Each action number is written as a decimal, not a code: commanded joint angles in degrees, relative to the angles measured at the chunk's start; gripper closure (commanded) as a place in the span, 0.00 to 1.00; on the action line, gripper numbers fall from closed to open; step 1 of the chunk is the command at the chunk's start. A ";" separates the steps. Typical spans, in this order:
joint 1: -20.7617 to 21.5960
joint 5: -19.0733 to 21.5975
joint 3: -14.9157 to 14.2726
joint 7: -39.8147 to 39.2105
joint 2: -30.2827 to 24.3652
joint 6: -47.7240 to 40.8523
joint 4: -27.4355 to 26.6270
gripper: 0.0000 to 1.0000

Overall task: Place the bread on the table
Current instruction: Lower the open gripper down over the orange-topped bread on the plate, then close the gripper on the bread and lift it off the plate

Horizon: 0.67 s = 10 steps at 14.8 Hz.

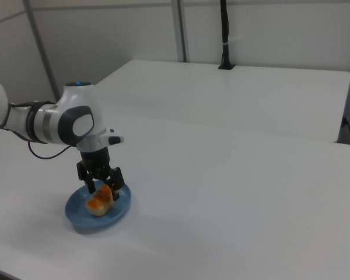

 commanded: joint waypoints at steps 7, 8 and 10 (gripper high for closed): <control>1.01 -0.58 -0.08 -0.59 0.48 1.52 -0.48 0.53; 1.01 -0.58 -0.08 -0.59 0.13 1.08 -0.39 0.54; 1.01 -0.67 -0.08 -0.85 -0.66 -1.63 0.74 0.54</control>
